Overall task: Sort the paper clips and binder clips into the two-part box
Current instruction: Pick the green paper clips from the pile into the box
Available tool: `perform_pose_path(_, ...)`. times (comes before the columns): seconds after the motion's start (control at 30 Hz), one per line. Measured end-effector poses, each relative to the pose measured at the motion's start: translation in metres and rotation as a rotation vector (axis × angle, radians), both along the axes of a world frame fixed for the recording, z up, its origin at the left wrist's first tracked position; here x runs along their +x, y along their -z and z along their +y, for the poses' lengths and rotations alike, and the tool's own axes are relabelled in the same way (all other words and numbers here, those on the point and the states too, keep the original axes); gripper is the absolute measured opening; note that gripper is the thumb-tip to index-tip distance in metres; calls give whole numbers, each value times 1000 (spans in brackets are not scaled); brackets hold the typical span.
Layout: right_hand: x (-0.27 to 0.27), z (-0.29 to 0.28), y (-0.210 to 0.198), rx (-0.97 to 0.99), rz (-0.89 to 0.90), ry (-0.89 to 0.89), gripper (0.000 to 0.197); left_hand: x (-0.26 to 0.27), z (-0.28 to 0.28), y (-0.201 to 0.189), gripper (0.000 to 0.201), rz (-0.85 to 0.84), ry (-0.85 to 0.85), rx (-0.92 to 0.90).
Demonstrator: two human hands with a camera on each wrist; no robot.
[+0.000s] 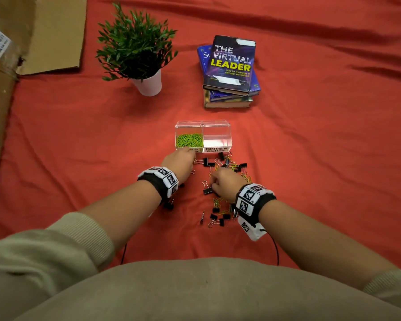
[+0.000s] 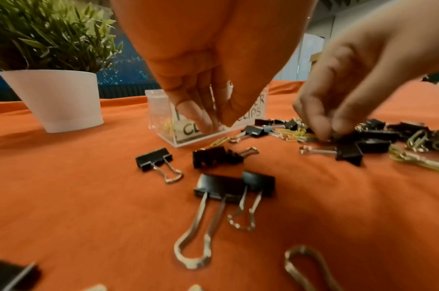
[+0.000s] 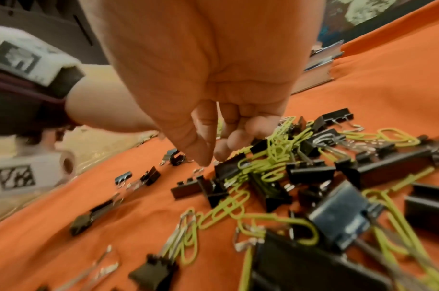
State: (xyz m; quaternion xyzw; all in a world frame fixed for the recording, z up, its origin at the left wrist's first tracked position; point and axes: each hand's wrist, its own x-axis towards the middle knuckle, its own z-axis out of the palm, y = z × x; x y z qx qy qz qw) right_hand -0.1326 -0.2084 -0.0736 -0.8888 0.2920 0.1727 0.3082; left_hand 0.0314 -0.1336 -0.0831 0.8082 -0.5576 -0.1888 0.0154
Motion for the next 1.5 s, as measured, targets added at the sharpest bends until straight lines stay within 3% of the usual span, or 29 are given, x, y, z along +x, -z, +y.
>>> perform_pose_path(0.13, -6, -18, -3, -23, -67, 207, 17, -7, 2, 8, 23, -32, -27, 59)
perform_pose_path(0.2, -12, -24, -3, -56, -50, 229, 15, -8, 1, 8, 19, -48, -39, 61)
perform_pose_path(0.43, -32, -17, 5, -88, 41, 65, 11, -13, 5, 7, 21, -26, -88, 15)
perform_pose_path(0.63, -33, -22, -5, -15, -30, 135, 18, -33, 16, -11, 8, 341, -213, -135)
perform_pose_path(0.77, -41, -17, -1, -96, -17, -33, 21, -54, 18, -12, 18, 501, -258, -133)
perform_pose_path(0.93, -45, -3, 11, -212, 20, -144, 29, -83, 15, -4, 14, 447, -179, -38)
perform_pose_path(1.07, -45, -4, 12, -142, -39, -33, 16, -91, 21, 10, 25, 316, -73, 68)
perform_pose_path(1.2, -48, -13, 9, -16, -54, 172, 5, -78, 30, 8, 27, 290, -99, 67)
perform_pose_path(1.5, -59, -42, -8, 536, -148, 610, 25, -55, 44, -4, 18, 282, -97, 84)
